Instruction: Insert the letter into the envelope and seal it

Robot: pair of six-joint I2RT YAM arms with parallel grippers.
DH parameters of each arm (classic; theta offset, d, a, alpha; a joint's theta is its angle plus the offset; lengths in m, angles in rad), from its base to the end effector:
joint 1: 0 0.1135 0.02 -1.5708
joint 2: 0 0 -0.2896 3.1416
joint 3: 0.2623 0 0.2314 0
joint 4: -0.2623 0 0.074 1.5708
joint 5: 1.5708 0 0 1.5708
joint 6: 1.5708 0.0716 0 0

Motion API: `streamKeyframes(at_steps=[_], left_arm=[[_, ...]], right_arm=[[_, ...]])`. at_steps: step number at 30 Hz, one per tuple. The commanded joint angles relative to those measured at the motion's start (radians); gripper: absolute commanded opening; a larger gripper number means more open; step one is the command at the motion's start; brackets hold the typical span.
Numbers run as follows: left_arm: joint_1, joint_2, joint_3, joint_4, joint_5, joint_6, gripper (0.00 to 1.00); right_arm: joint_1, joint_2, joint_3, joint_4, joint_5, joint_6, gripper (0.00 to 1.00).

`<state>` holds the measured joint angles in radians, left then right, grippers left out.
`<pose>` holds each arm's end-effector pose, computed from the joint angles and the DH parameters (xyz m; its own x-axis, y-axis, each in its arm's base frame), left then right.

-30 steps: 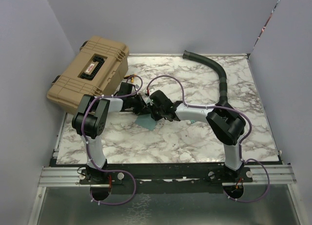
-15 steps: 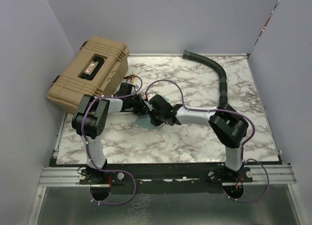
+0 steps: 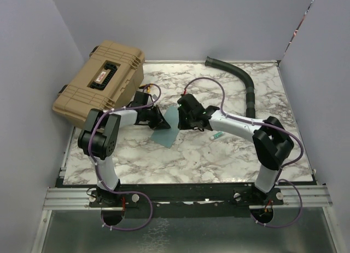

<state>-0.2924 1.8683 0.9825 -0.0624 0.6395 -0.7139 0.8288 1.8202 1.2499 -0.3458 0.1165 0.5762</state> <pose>0.3414 -0.1474 0.1485 -0.9576 -0.2604 -0.1233 -0.0827 0.6582 -0.7483 0.2767 0.2895 0.2089 -0.8223 -0.0962 -0.5608 -0.2817 0.9251 0.2544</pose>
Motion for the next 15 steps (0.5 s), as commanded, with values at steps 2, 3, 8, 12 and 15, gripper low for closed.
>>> streamKeyframes(at_steps=[2,3,8,12,15], left_arm=[[-0.028,-0.089,-0.009,-0.039,0.031,0.007,0.01],[-0.039,-0.099,-0.019,-0.04,0.03,0.006,0.01],[-0.077,-0.147,-0.097,-0.04,-0.027,-0.01,0.0],[-0.076,-0.15,-0.144,-0.045,-0.054,-0.003,0.0],[-0.074,-0.136,-0.166,-0.052,-0.078,-0.003,0.0]], right_arm=[[-0.056,-0.029,0.006,0.005,0.01,0.104,0.22],[-0.067,-0.013,0.016,0.007,-0.015,0.101,0.22],[-0.08,0.07,0.096,0.027,-0.135,0.027,0.19],[-0.08,0.131,0.156,0.021,-0.176,-0.009,0.18],[-0.079,0.185,0.199,0.003,-0.198,-0.039,0.18]])
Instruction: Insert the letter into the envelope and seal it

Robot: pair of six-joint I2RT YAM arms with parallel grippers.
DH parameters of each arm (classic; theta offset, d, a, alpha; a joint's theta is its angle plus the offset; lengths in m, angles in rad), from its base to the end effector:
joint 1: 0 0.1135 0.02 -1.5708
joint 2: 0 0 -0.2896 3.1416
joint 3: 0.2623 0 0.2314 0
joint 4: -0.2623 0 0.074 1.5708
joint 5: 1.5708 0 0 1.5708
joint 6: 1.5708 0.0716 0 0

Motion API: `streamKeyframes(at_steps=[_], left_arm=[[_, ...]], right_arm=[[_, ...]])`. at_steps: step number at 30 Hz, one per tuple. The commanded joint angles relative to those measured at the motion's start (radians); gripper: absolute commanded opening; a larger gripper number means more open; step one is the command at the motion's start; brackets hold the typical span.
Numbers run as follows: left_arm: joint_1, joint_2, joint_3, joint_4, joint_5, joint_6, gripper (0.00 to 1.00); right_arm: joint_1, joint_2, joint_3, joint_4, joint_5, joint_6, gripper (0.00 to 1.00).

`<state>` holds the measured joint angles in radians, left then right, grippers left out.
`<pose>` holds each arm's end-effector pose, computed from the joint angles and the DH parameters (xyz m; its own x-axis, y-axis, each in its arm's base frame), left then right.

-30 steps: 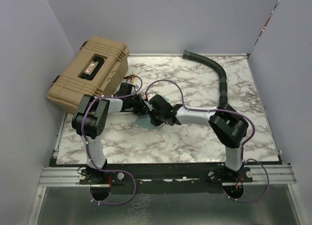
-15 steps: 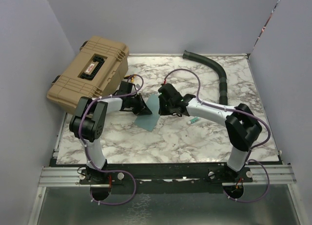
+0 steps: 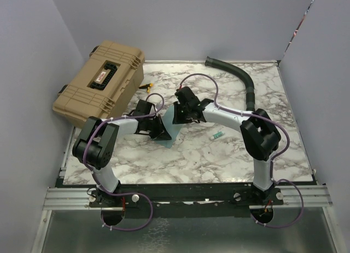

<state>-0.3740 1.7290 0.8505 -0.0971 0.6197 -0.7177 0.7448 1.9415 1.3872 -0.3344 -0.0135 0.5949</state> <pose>0.2907 -0.1588 0.1562 -0.9756 -0.1922 -0.1061 -0.0545 0.6802 -0.7310 0.3216 0.2978 0.2038 -0.8560 -0.0270 -0.5163 -0.2467 0.8990 0.3620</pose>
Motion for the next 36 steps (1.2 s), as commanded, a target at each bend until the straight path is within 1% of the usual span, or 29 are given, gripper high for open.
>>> streamKeyframes(at_steps=[1,5,12,15,20,23,28,32,34,36], left_arm=[[0.013,0.014,-0.039,-0.021,-0.056,-0.006,0.0],[0.036,0.061,-0.06,-0.02,-0.021,-0.015,0.0],[0.06,0.09,-0.097,-0.035,-0.001,-0.007,0.0],[0.068,0.099,-0.104,-0.04,0.011,0.001,0.0],[0.073,0.108,-0.095,-0.058,0.015,0.017,0.0],[0.075,0.113,-0.09,-0.062,0.014,0.018,0.0],[0.08,0.114,-0.093,-0.064,0.011,0.018,0.0],[0.082,0.115,-0.095,-0.065,0.008,0.018,0.0],[0.084,0.115,-0.099,-0.064,0.008,0.018,0.0],[0.087,0.115,-0.104,-0.066,0.008,0.019,0.0]], right_arm=[[0.005,0.082,0.077,-0.023,-0.07,-0.06,0.18],[0.005,0.122,0.091,-0.023,-0.07,-0.081,0.18],[0.007,0.193,0.11,-0.003,-0.086,-0.161,0.18],[0.023,0.225,0.151,-0.053,-0.016,-0.198,0.19],[0.051,0.245,0.189,-0.11,0.12,-0.27,0.24],[0.071,0.267,0.21,-0.154,0.182,-0.299,0.26],[0.098,0.298,0.211,-0.197,0.245,-0.32,0.28],[0.108,0.342,0.229,-0.253,0.281,-0.299,0.35],[0.108,0.355,0.23,-0.266,0.286,-0.278,0.35],[0.108,0.351,0.218,-0.259,0.286,-0.266,0.34]])
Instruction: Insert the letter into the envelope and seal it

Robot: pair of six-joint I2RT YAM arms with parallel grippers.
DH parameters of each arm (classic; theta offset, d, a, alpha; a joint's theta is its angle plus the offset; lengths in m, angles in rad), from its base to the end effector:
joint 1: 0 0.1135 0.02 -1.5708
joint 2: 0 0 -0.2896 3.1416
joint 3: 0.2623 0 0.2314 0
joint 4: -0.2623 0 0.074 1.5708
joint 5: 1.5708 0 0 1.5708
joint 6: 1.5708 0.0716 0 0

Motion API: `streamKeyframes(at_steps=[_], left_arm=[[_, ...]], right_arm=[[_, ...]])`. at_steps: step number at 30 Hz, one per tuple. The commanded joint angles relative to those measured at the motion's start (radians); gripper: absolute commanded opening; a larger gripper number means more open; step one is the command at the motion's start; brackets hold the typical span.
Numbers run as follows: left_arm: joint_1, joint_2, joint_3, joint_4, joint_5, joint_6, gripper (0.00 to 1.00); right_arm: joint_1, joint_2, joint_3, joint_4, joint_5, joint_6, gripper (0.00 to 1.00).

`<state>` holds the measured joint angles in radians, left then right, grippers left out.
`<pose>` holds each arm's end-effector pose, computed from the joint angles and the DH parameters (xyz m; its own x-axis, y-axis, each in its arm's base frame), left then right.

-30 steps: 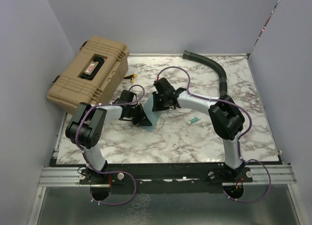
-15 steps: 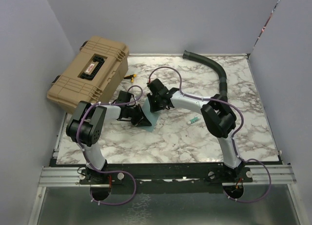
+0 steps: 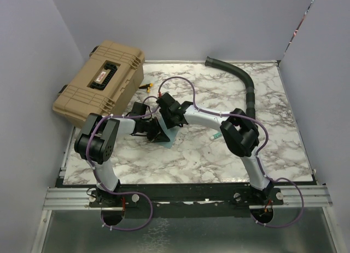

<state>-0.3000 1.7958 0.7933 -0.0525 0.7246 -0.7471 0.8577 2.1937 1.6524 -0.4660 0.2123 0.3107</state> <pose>0.2902 -0.1394 0.1287 -0.9723 -0.2318 0.0299 -0.1732 0.6286 -0.7582 0.3309 0.3595 0.1633 -0.7301 -0.3872 -0.5630 -0.4648 0.8854 -0.0063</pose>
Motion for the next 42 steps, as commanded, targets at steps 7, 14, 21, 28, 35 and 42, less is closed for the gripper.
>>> streamKeyframes(at_steps=[7,14,21,28,35,42], left_arm=[[0.024,0.047,-0.063,-0.113,-0.09,0.052,0.0],[0.024,0.049,-0.066,-0.112,-0.088,0.054,0.0],[0.024,0.05,-0.065,-0.112,-0.088,0.055,0.0],[0.024,0.047,-0.052,-0.112,-0.086,0.057,0.0],[0.023,0.034,-0.032,-0.113,-0.096,0.06,0.0],[0.023,0.041,-0.031,-0.113,-0.094,0.063,0.0]], right_arm=[[-0.035,0.096,-0.054,-0.137,0.115,0.012,0.26],[-0.096,0.073,-0.074,-0.109,0.127,0.001,0.21],[-0.136,0.066,-0.098,-0.1,0.158,-0.018,0.21],[-0.181,-0.019,-0.137,-0.086,0.176,-0.011,0.21],[-0.186,-0.15,-0.064,-0.074,-0.078,0.037,0.22],[-0.092,-0.083,-0.015,-0.083,-0.124,0.051,0.22]])
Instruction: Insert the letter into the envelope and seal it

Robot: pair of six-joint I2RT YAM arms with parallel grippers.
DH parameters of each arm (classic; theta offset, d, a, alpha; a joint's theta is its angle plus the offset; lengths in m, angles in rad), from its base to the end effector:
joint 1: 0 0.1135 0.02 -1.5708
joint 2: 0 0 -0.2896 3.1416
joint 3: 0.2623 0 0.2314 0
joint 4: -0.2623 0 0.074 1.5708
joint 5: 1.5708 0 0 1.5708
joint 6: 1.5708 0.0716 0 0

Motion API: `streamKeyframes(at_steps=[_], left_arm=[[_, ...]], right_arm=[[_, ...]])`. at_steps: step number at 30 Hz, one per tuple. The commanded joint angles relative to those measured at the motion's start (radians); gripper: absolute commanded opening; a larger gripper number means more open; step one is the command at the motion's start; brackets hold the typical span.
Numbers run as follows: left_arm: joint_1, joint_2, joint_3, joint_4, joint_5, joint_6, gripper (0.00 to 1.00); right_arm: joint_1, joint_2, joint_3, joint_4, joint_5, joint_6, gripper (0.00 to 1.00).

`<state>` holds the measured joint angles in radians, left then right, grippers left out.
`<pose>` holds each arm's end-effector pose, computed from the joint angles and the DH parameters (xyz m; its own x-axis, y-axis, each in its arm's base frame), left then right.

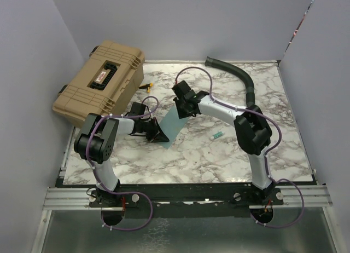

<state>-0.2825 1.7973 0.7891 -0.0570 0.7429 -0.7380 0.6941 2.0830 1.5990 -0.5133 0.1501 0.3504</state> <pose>0.2903 -0.1347 0.1278 -0.9714 -0.2340 0.0399 -0.1806 0.6198 -0.7637 0.3652 0.2900 0.1934 -0.8021 -0.2260 -0.5527 -0.3138 0.9470 0.0683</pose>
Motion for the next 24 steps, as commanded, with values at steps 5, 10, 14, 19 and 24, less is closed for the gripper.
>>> streamKeyframes(at_steps=[5,10,14,19,24], left_arm=[[0.006,0.04,-0.028,-0.108,-0.113,0.055,0.0],[0.006,0.042,-0.03,-0.108,-0.115,0.057,0.0],[0.006,0.046,-0.031,-0.108,-0.118,0.058,0.0],[0.005,0.044,-0.034,-0.109,-0.119,0.06,0.0],[0.006,0.042,-0.037,-0.108,-0.12,0.06,0.0]], right_arm=[[0.113,0.064,0.044,-0.046,-0.04,0.011,0.22],[0.116,0.102,0.052,-0.07,-0.007,-0.002,0.24],[0.115,0.145,0.07,-0.097,0.041,-0.007,0.27],[0.114,0.193,0.087,-0.177,0.175,-0.008,0.29],[0.092,0.157,0.036,-0.182,0.241,-0.037,0.3]])
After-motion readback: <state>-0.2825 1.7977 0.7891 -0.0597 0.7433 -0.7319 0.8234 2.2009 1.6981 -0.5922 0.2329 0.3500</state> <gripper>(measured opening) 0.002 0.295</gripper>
